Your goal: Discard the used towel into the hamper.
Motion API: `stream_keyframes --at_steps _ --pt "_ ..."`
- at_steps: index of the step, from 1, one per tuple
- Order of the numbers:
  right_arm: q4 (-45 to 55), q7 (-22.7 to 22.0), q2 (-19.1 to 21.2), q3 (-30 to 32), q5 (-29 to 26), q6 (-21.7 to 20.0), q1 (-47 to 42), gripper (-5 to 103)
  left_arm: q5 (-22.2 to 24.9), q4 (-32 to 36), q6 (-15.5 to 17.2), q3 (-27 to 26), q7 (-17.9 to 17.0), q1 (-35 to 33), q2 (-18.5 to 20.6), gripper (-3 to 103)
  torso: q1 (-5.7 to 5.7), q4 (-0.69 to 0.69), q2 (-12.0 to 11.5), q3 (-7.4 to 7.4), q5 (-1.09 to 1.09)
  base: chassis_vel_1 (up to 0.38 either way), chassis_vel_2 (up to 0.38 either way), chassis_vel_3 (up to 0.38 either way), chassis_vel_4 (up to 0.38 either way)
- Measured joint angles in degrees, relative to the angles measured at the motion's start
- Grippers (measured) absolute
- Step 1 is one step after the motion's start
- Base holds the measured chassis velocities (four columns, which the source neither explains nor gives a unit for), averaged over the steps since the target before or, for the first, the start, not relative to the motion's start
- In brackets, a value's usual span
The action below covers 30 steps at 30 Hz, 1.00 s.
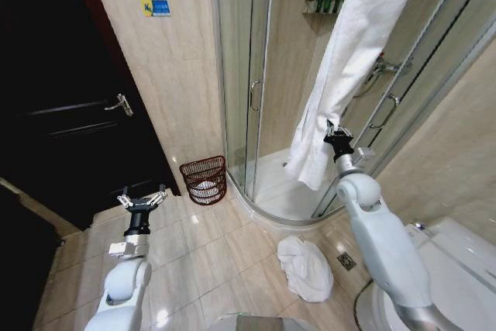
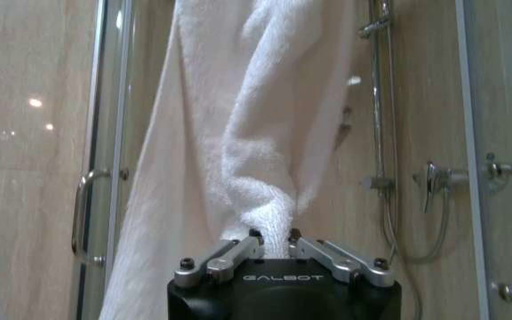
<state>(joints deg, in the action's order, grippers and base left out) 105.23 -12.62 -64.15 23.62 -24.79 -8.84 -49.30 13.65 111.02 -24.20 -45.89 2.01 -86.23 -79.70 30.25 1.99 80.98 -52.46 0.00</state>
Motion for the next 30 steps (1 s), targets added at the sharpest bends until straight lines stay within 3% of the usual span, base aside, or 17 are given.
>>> stream_keyframes --at_steps 10,19,30 --pt "-2.29 1.45 -1.93 1.05 4.59 2.01 -2.05 6 0.00 0.04 0.05 0.12 0.03 0.31 0.21 100 0.00 0.00 0.00 0.00 0.01 0.000 0.000 0.000 0.000" --pt "-3.52 1.58 -2.55 1.49 5.17 2.49 -1.52 6 0.02 -0.53 0.09 0.32 0.09 0.53 0.26 100 0.00 0.00 0.00 0.00 -0.02 0.000 0.000 0.000 0.000" --pt "-4.24 2.29 -6.02 1.70 7.48 3.87 -4.28 6 0.11 -0.85 -0.09 0.34 0.10 0.67 0.44 100 0.00 0.00 0.00 0.00 0.00 0.000 0.000 0.000 0.000"
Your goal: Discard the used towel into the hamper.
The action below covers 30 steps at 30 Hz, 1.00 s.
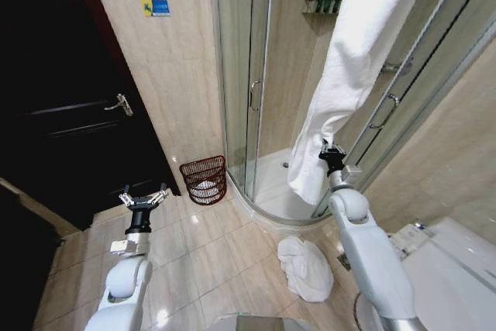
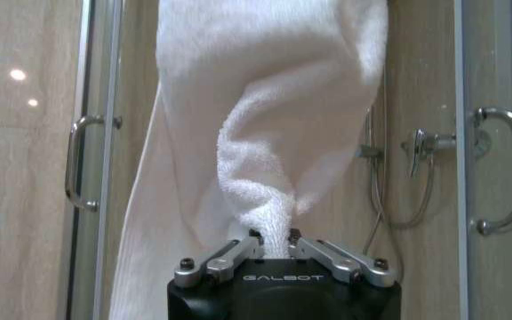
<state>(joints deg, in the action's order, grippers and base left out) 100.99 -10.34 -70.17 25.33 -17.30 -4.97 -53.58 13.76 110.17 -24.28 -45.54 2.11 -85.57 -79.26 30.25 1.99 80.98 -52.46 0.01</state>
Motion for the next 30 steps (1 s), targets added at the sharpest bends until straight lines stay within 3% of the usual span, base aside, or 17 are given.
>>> stream_keyframes --at_steps 9,23,30 --pt "-1.00 0.10 0.10 -0.08 0.36 0.28 0.62 6 -0.16 -0.45 -0.18 0.44 0.01 0.52 -0.24 100 0.00 -0.01 0.00 0.00 0.00 0.000 0.000 0.000 0.000" --pt "-6.85 0.10 3.98 -1.37 -0.59 0.75 12.16 6 -1.19 -0.59 -0.51 0.75 0.02 0.33 -0.83 100 0.01 0.02 0.00 0.00 -0.04 0.000 0.000 0.000 0.000" --pt "-6.29 0.09 4.72 0.11 -1.05 1.22 12.18 6 -1.75 -0.25 -0.55 0.95 0.03 0.32 -1.09 100 0.00 -0.01 0.01 0.01 -0.01 0.000 0.000 0.000 0.000"
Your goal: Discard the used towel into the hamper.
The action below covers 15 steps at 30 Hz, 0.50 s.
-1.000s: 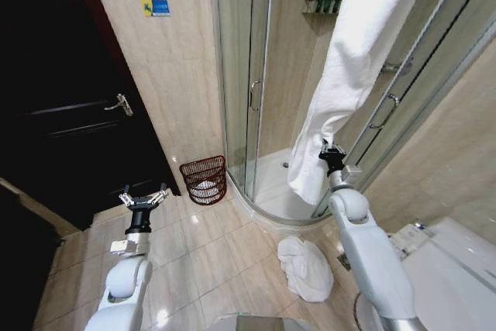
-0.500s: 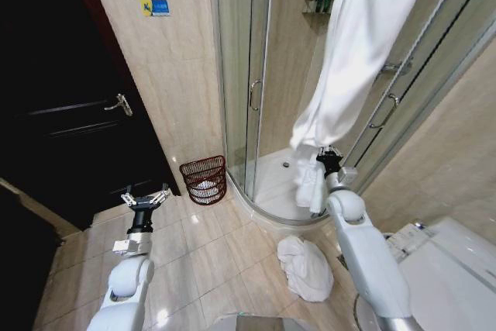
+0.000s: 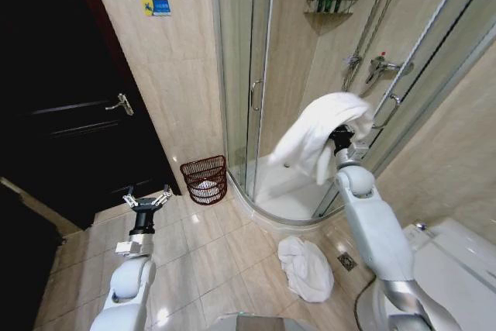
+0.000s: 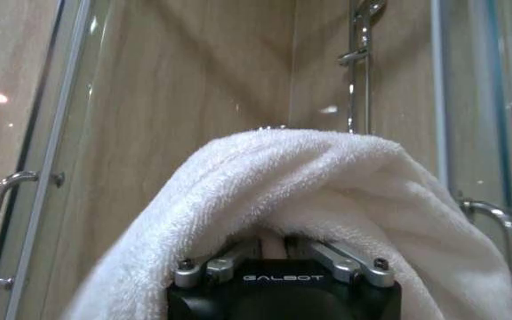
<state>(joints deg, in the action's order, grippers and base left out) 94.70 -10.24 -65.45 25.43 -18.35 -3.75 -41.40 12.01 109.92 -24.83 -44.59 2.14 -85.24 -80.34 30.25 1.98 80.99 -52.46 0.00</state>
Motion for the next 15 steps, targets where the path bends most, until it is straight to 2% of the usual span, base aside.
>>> stream_keyframes --at_steps 8,11,15 --pt "2.44 0.25 0.29 1.76 -1.27 -0.35 -3.51 6 -0.06 1.03 0.59 0.15 0.03 0.15 -0.05 100 0.00 0.00 0.00 0.00 0.02 0.000 0.000 0.000 0.000" --pt "5.12 -0.62 0.54 2.02 -4.51 -1.50 -4.87 6 -0.08 1.40 0.75 0.26 0.04 -0.01 -0.14 100 0.00 0.02 0.00 0.00 -0.01 0.000 0.000 0.000 0.000" --pt "6.77 -1.11 0.55 2.34 -5.96 -1.85 -5.82 6 -0.12 1.47 0.81 0.31 0.04 -0.04 -0.14 100 0.00 0.02 0.00 0.00 0.00 0.000 0.000 0.000 0.000"
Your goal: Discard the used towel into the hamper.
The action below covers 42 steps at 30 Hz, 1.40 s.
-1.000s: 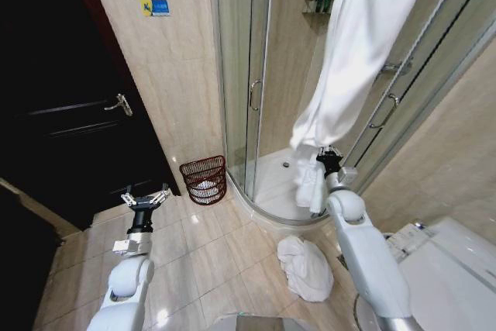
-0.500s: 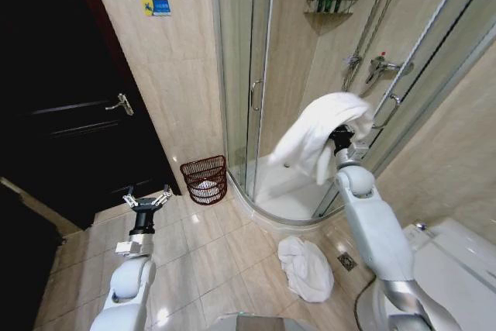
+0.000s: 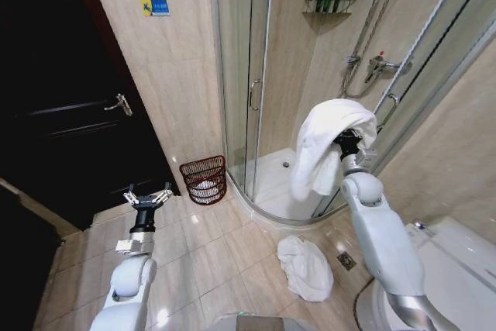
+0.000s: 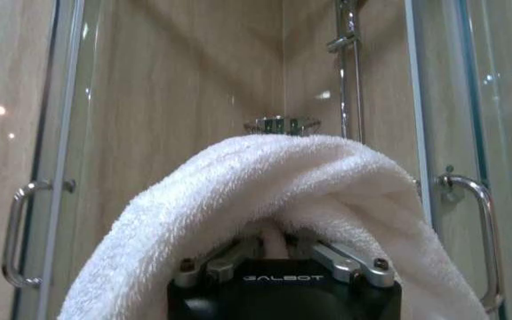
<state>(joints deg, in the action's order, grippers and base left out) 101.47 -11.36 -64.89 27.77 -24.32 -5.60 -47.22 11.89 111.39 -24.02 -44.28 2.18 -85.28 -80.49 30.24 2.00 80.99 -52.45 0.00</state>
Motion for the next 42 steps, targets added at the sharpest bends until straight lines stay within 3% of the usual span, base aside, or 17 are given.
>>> stream_keyframes --at_steps 13,24,31,42 --pt "11.78 0.27 -0.04 3.07 -4.91 -0.39 -10.41 6 -0.21 0.45 1.05 1.40 -0.05 0.51 -0.46 100 0.00 -0.01 0.00 0.00 0.00 0.000 0.000 0.000 0.000" --pt "18.81 3.13 -3.75 4.79 -5.44 -0.30 -18.16 6 0.35 0.81 2.07 1.86 -1.84 0.82 -0.16 100 0.00 -0.01 0.00 0.00 -0.01 0.000 0.000 0.000 0.000" --pt "23.20 6.82 -8.80 4.08 -1.68 0.58 -26.34 6 0.63 1.86 2.43 2.69 -1.18 0.14 0.01 100 -0.01 -0.01 0.00 0.00 -0.01 0.000 0.000 0.000 0.000" --pt "26.39 8.93 -16.57 0.02 6.41 3.64 -33.11 6 2.97 3.52 3.02 2.85 0.56 -0.29 0.29 100 -0.01 -0.01 0.00 0.00 -0.01 0.000 0.000 0.000 0.000"
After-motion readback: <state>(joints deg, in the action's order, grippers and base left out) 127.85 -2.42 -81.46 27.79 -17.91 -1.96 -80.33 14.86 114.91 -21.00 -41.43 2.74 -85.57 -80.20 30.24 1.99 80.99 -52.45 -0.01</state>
